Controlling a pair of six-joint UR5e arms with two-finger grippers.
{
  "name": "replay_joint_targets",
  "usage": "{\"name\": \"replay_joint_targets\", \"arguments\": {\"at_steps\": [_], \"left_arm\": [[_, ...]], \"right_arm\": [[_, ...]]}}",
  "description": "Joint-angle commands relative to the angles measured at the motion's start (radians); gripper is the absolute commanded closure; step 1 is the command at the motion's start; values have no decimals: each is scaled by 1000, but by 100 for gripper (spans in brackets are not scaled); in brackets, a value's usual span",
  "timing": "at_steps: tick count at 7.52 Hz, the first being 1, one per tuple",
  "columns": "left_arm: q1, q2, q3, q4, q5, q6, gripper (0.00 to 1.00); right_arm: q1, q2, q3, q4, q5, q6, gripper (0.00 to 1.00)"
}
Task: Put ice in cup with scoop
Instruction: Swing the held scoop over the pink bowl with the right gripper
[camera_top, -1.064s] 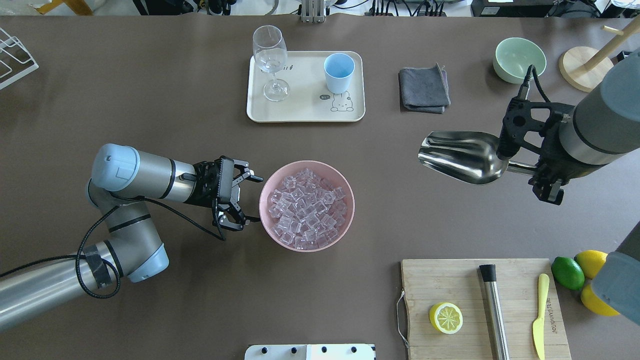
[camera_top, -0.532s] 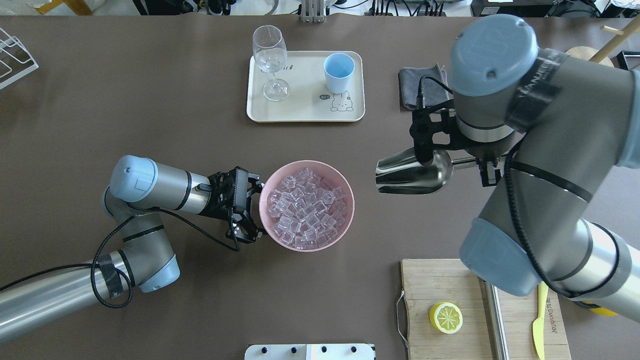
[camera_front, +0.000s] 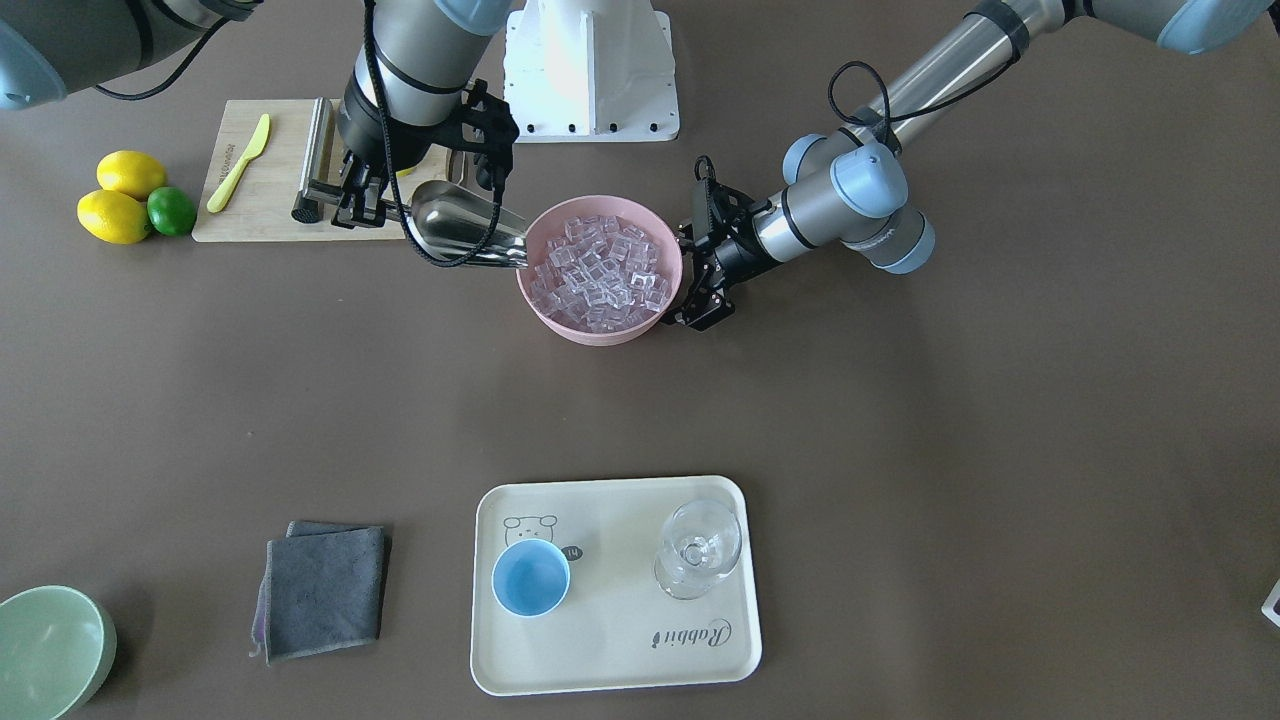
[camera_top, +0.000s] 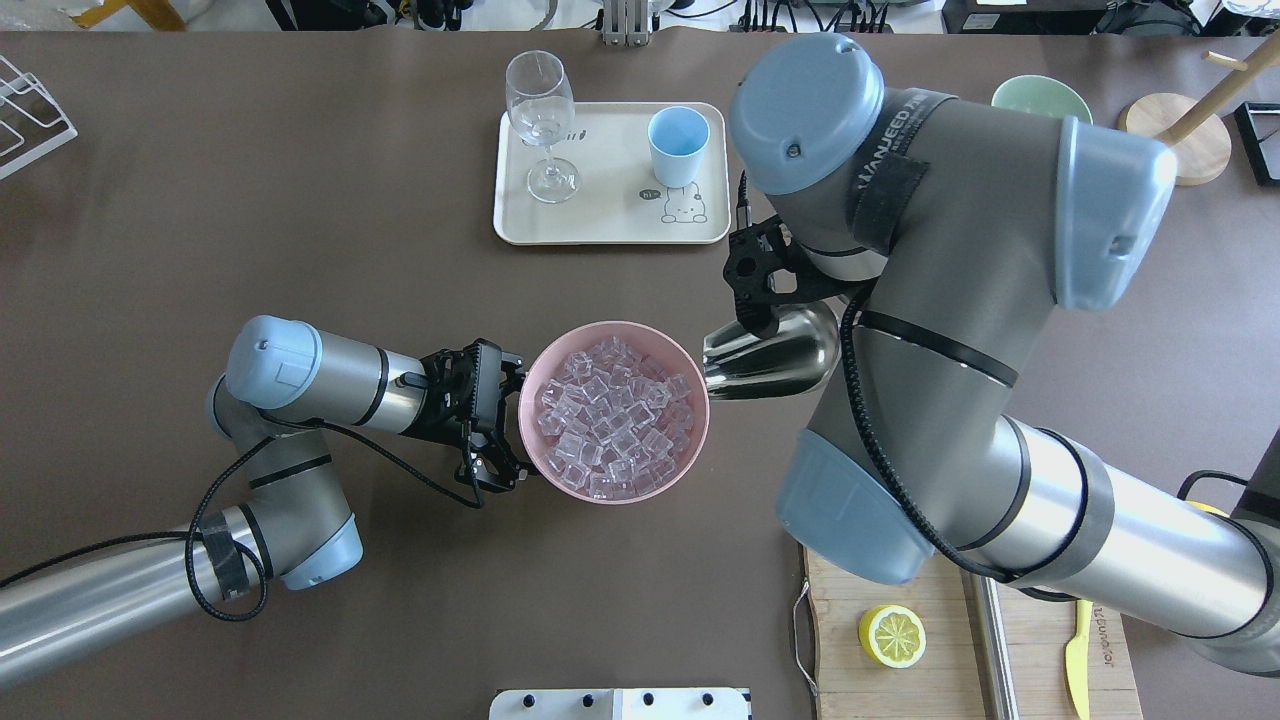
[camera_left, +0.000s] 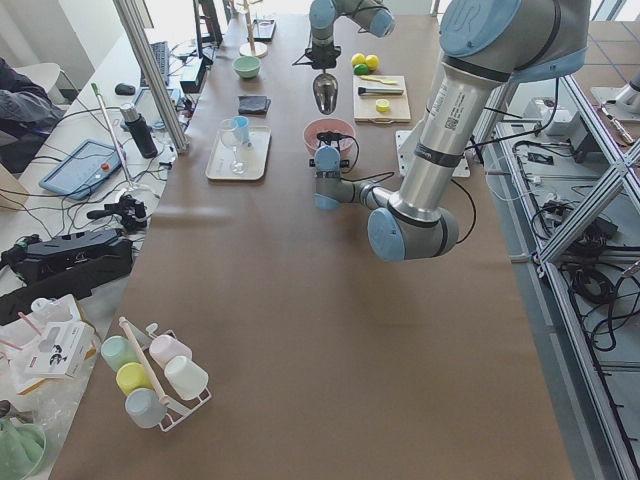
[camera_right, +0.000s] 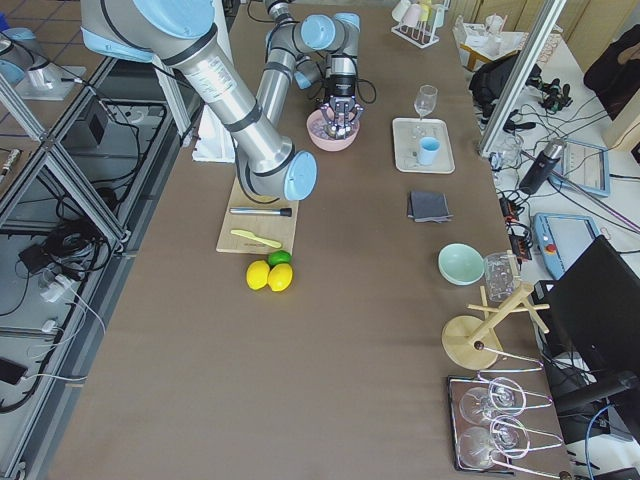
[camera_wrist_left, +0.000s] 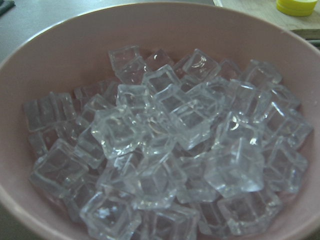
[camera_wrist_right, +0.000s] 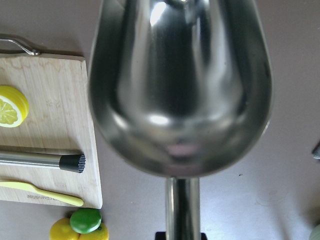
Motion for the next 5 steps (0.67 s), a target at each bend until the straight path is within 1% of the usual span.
{"name": "replay_joint_targets", "arguments": {"at_steps": [1,2,3,5], "left_arm": [[2,-1,0,2,0,0,2],[2,-1,0,2,0,0,2],[2,-1,0,2,0,0,2],[4,-1,0,4,0,2,2]], "right_arm": [[-24,81,-136,-26,-35,4,100],[-24,106,-167,-55,-51,10,100],[-25,122,-175,-93,-58,14,100],[-39,132,-190,-120,-55,56,100]]}}
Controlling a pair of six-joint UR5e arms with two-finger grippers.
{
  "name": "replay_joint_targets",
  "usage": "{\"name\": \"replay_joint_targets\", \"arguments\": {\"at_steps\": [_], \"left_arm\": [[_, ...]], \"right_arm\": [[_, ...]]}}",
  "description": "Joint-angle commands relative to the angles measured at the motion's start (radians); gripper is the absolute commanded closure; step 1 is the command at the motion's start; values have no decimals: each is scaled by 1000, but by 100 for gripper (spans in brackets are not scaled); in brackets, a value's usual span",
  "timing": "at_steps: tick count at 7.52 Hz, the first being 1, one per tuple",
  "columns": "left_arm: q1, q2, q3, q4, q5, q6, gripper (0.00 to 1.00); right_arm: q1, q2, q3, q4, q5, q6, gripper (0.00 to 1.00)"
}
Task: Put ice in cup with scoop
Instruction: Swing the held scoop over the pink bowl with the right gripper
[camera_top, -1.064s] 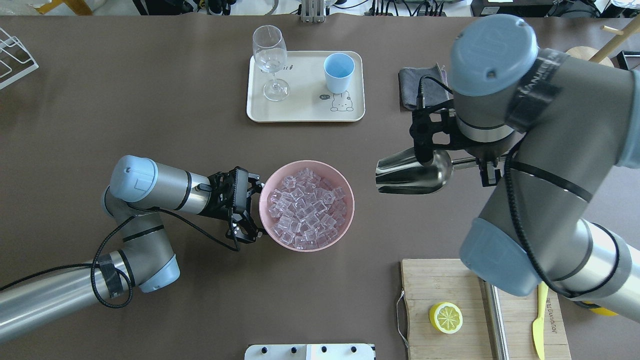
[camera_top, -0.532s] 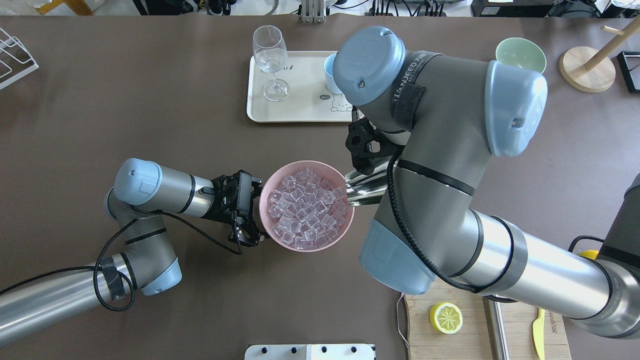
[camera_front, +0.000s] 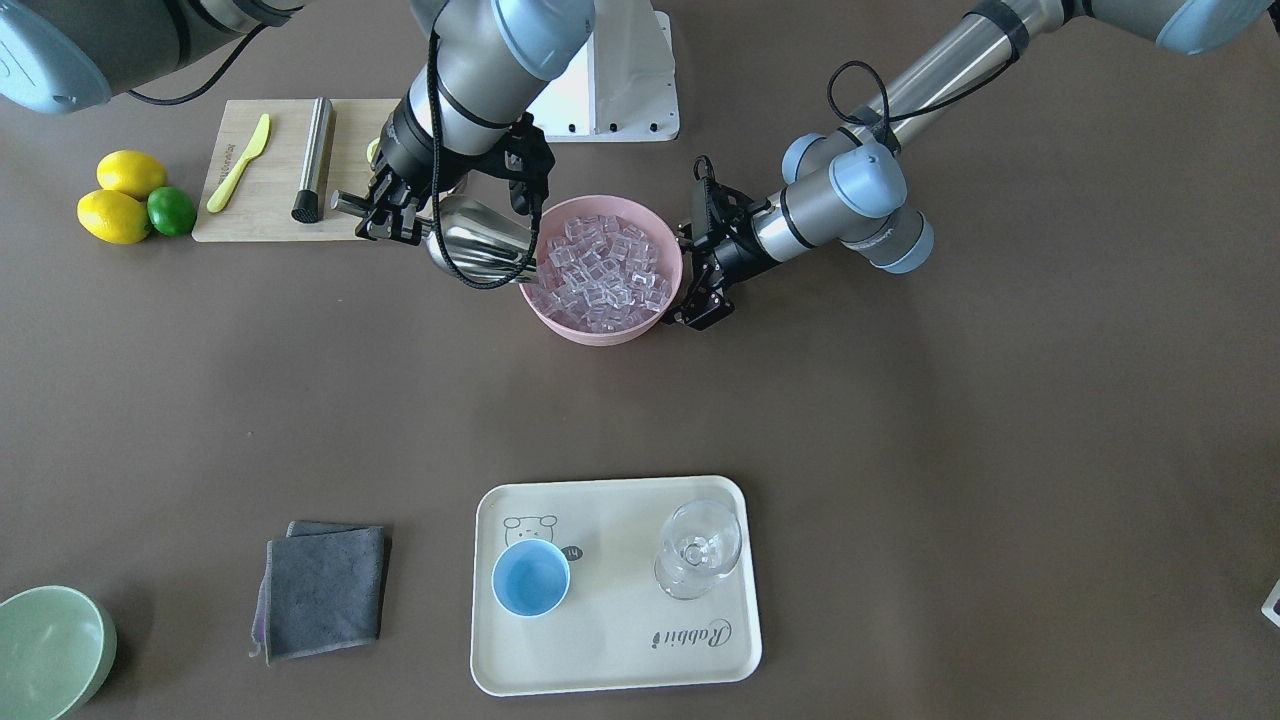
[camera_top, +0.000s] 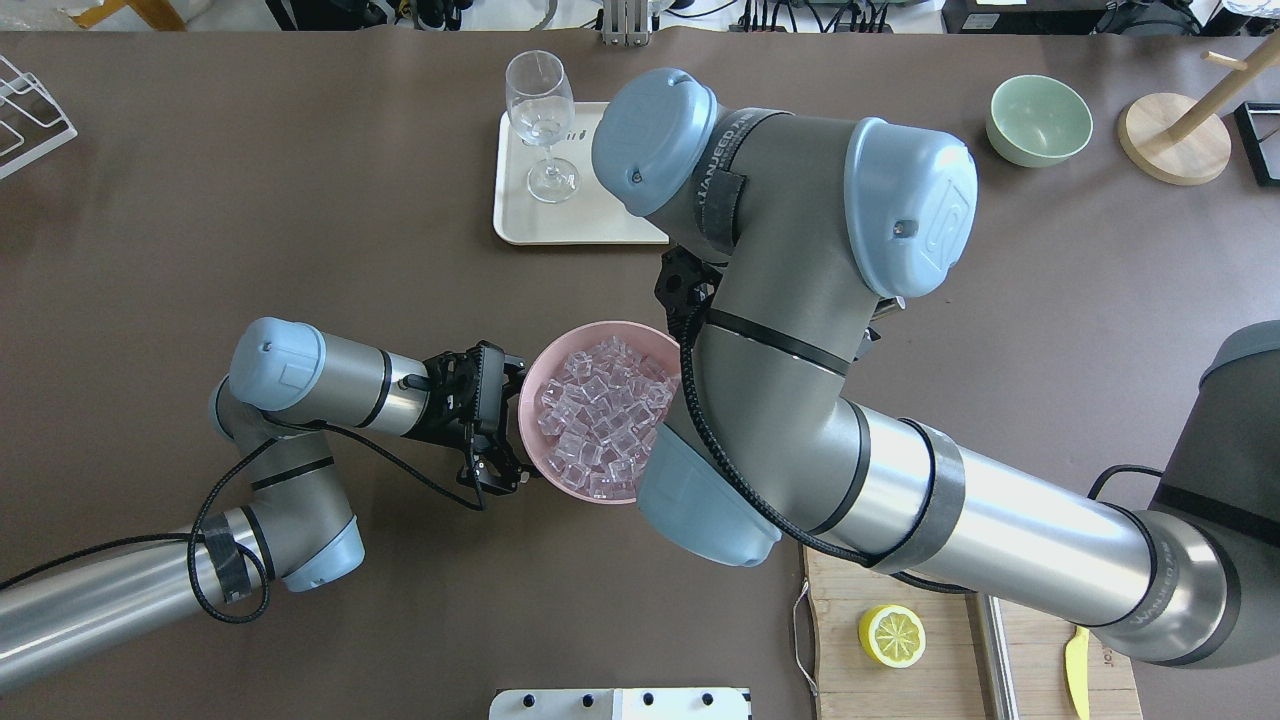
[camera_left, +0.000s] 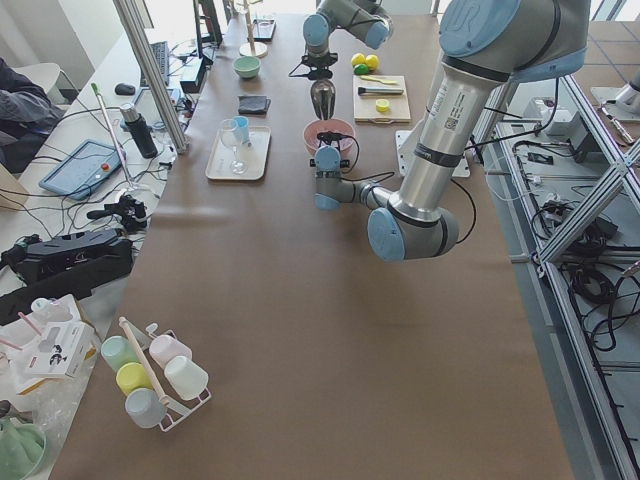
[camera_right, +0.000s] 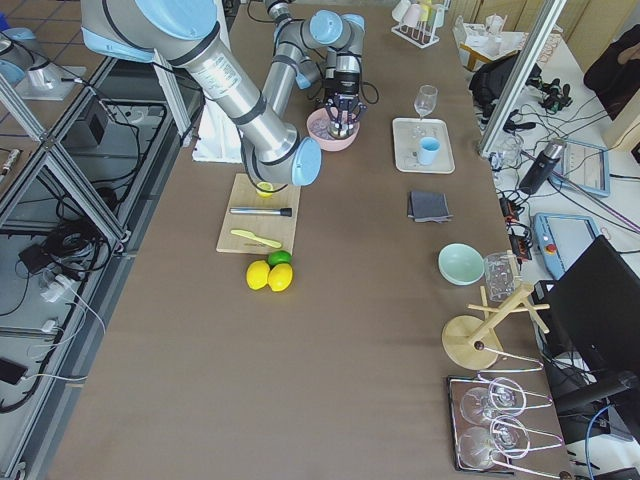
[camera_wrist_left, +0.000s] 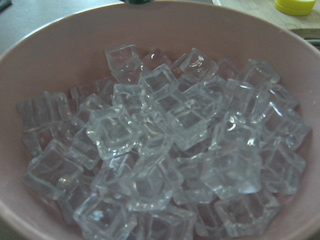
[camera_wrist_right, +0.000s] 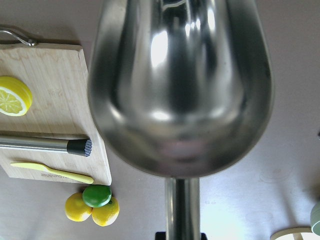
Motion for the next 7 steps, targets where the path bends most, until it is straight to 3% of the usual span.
{"name": "replay_joint_targets", "arguments": {"at_steps": [1,7], "left_arm": [[1,0,0,0,-1,1,2],[1,0,0,0,-2,1,2]], "right_arm": [[-35,27,-37,-27,0,65,100],[-58,70,-120,-24,-14,96,100]]}}
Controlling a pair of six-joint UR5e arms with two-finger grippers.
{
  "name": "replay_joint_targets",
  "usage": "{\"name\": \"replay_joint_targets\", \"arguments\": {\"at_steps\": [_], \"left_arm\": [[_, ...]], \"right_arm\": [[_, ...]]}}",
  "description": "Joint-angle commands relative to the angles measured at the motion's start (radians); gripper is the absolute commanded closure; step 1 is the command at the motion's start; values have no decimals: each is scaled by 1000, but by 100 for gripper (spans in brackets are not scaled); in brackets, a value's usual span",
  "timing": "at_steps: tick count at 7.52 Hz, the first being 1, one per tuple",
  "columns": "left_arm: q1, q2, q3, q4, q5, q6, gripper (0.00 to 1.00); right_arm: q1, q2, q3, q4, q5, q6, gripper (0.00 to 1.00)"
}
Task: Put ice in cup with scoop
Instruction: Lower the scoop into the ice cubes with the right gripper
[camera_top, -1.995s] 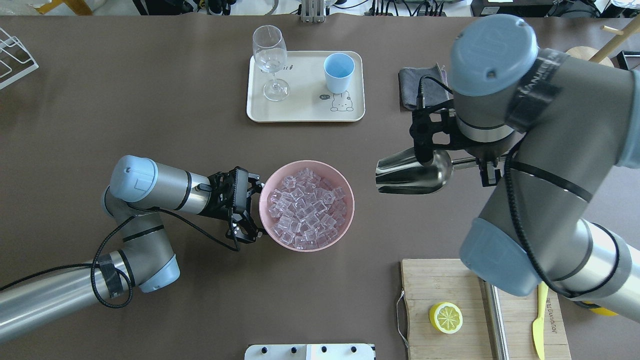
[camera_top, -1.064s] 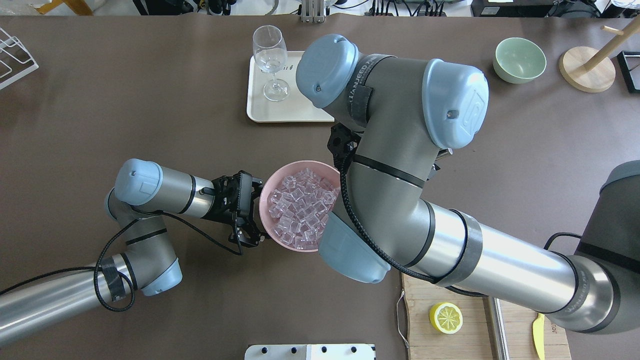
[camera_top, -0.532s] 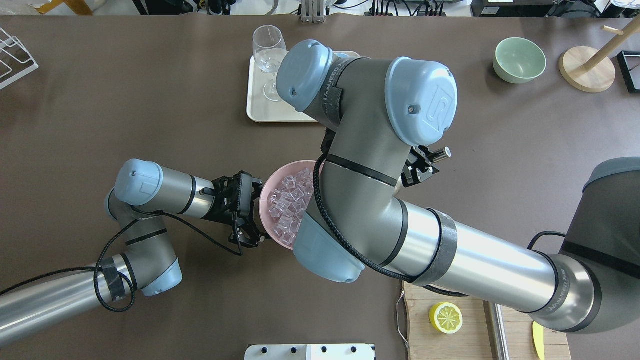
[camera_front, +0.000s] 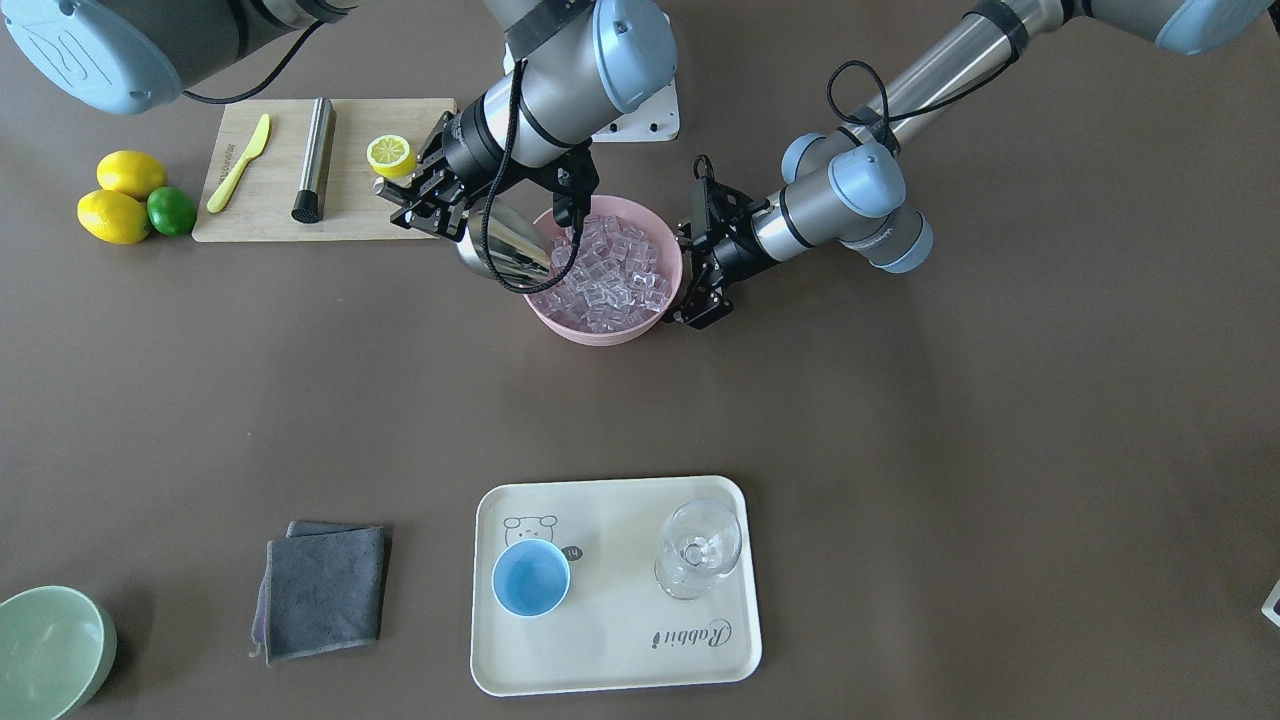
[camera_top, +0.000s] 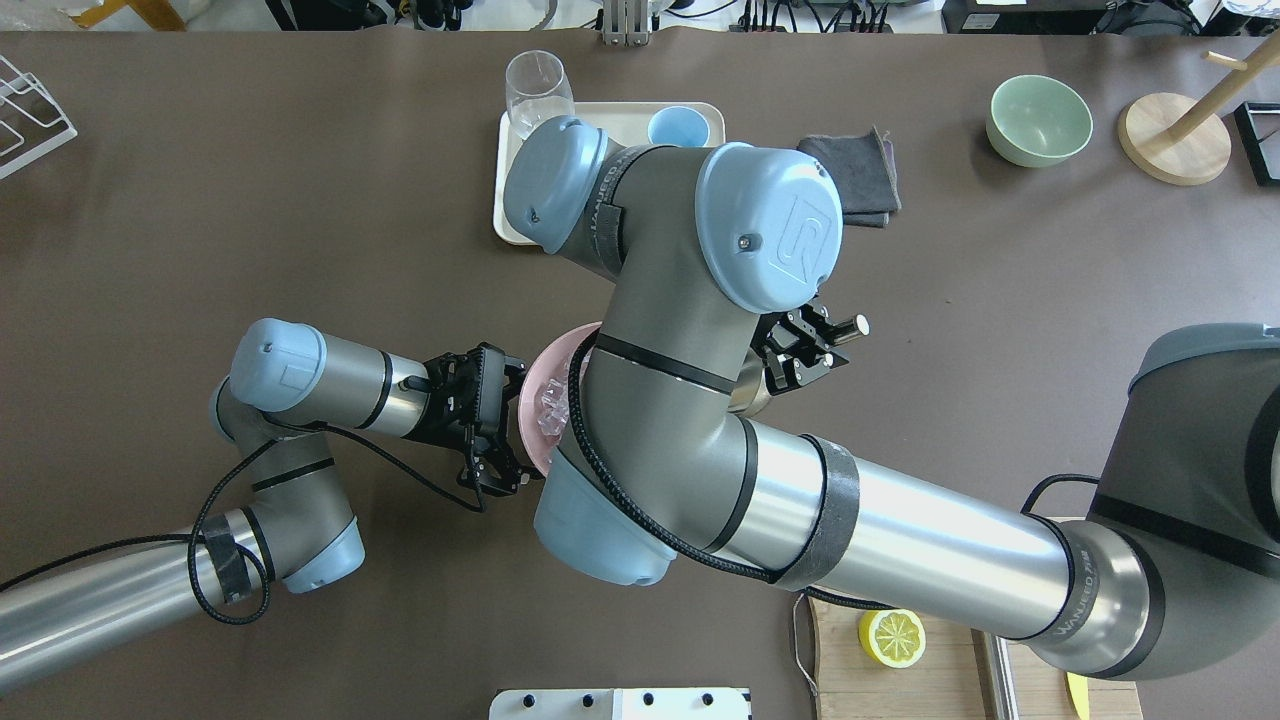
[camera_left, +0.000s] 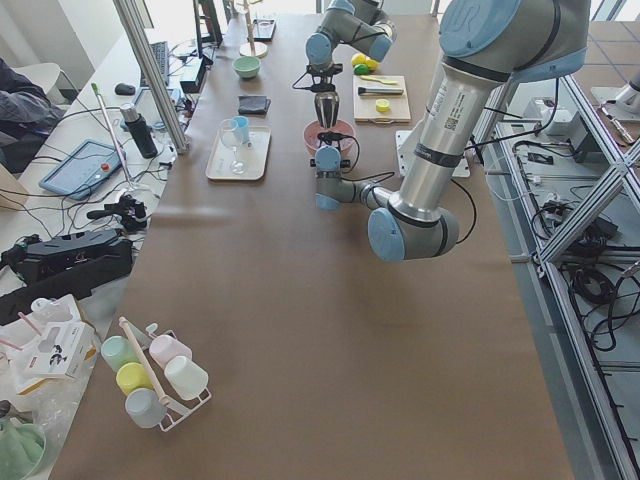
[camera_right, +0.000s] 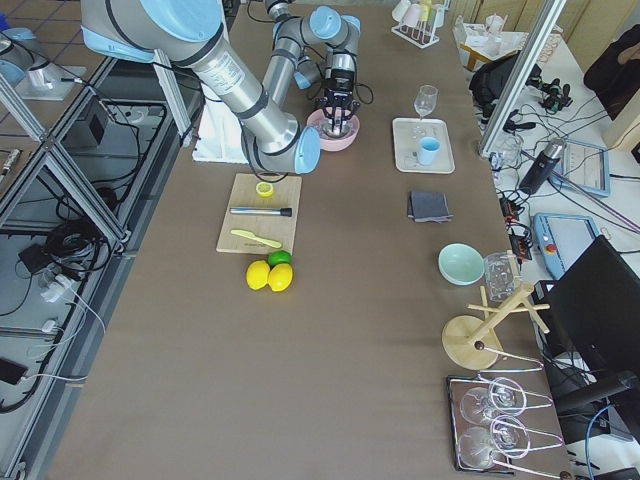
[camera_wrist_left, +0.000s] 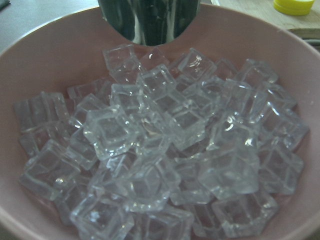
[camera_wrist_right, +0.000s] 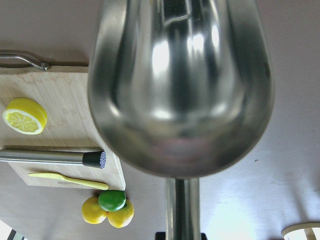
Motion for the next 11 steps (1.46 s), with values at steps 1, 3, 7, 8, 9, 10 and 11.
{"name": "replay_joint_targets", "arguments": {"at_steps": [1,3,7,8,9,10,11], "left_arm": [[0,0,0,0,-1,0,2],[0,0,0,2,-1,0,2],[0,-3,0,28,1,-2,2],[0,-5,0,29,1,-2,2],[0,-8,0,35,1,-2,2],[0,-9,0,35,1,-2,2],[0,-9,0,35,2,-2,2]], "right_arm": [[-1,5,-20,1,-7,6,100],[-1,8,-34,8,-6,21,100],[-21,13,-43,46,-4,58,100],[-30,11,-52,60,-6,81,100],[-32,13,-61,66,-9,81,100],[-32,14,-63,67,-7,81,100],[-32,13,-64,83,-6,81,100]]}}
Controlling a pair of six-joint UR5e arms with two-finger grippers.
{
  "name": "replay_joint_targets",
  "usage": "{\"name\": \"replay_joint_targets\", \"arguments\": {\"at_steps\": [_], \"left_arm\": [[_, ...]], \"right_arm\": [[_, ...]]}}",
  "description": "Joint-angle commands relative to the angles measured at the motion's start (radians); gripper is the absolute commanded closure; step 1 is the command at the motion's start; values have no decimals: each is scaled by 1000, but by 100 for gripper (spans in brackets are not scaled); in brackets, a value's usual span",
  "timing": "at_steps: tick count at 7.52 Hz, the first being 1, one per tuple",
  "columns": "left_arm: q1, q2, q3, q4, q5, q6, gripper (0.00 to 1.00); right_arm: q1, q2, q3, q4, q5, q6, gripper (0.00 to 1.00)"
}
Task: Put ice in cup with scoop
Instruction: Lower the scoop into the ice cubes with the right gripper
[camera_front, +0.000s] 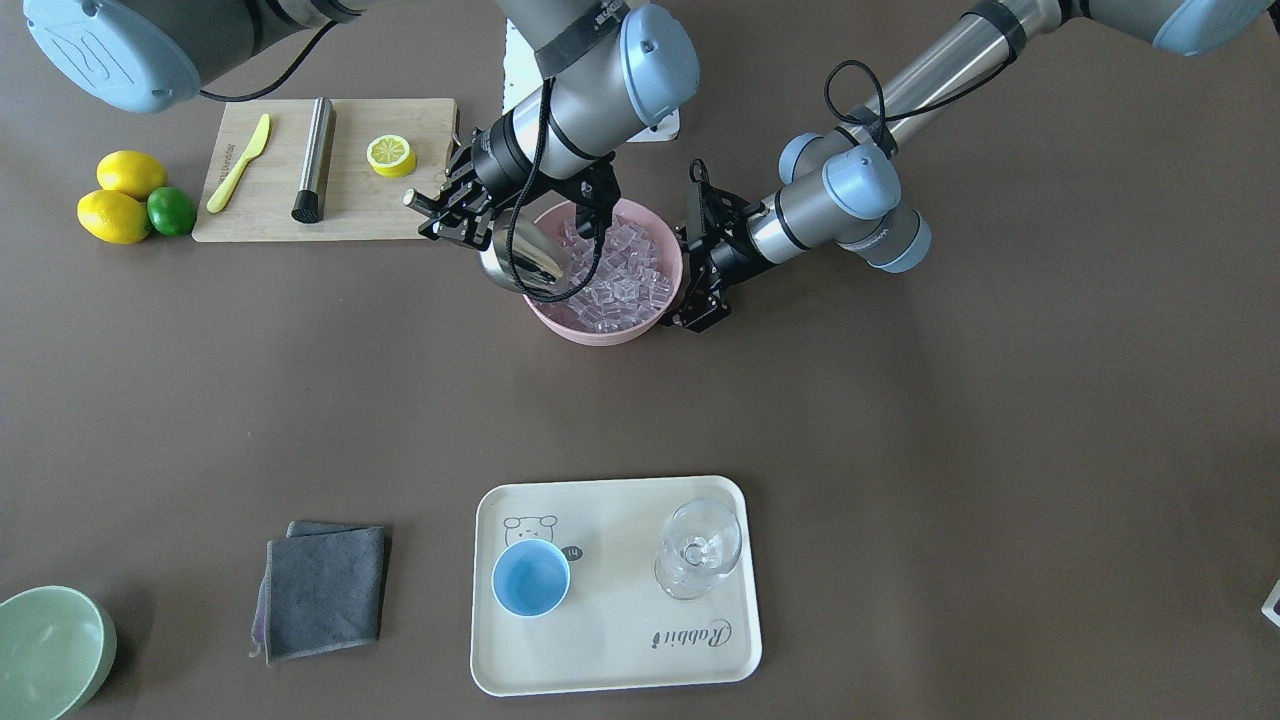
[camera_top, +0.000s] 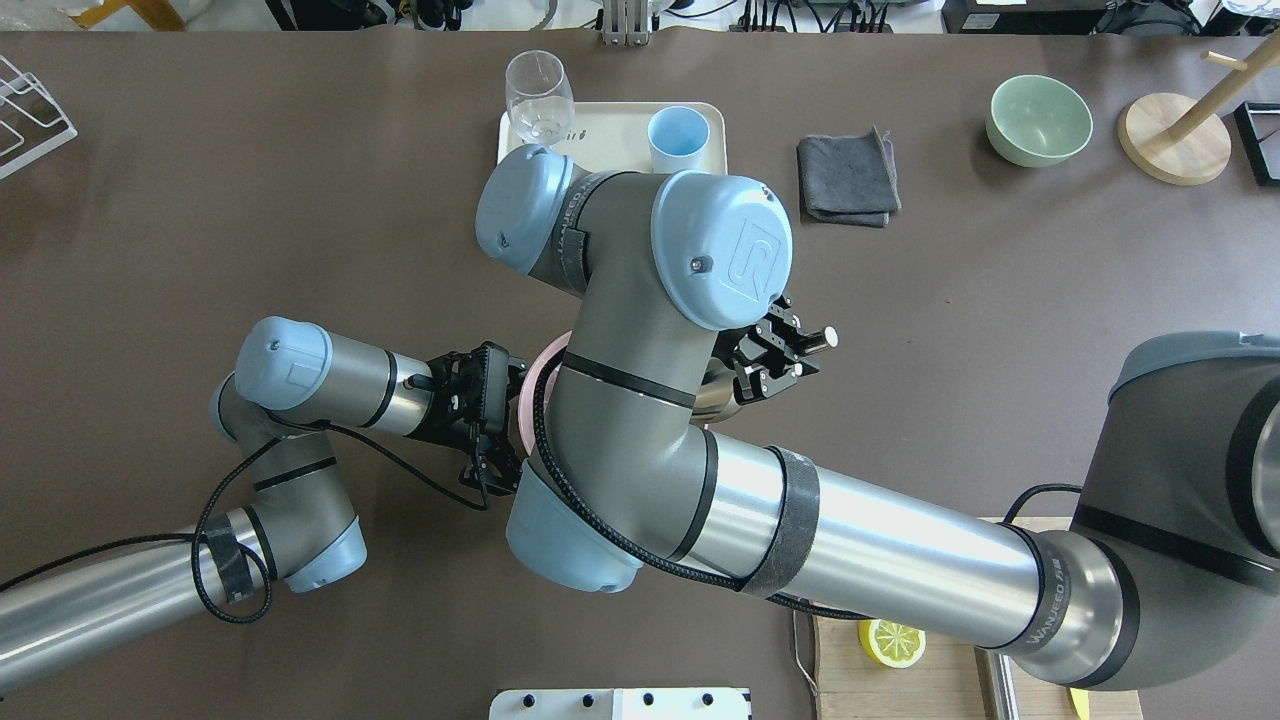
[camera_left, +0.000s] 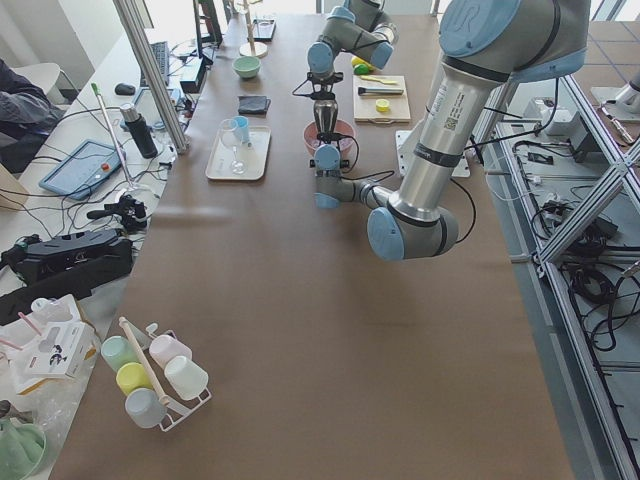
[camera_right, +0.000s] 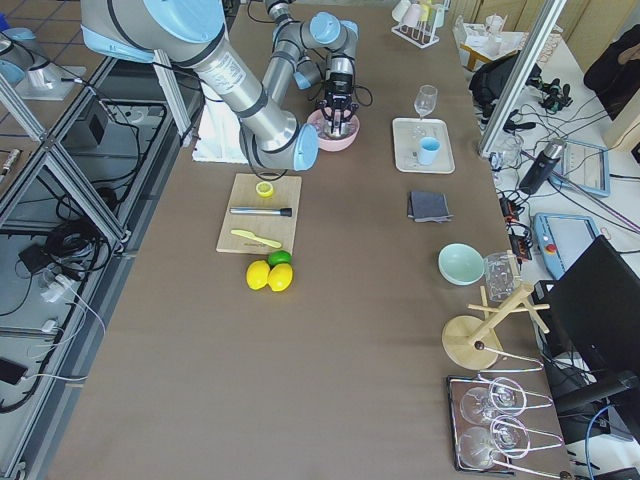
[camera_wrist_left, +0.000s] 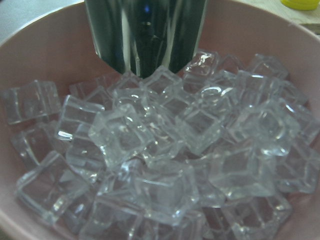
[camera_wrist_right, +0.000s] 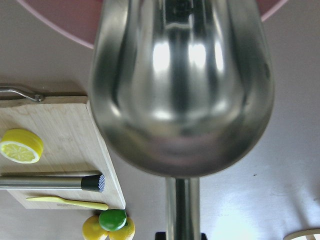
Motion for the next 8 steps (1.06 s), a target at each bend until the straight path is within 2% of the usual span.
{"name": "replay_joint_targets", "arguments": {"at_steps": [1,5,8], "left_arm": [[0,-3,0,3,1,0,2],[0,-3,0,14,1,0,2],[0,-3,0,23,1,0,2]], "right_arm": [[-1,-7,-9,47,3,5,100],[-1,-34,-14,183,18,48,100],[0,-91,39,261,40,56,100]]}}
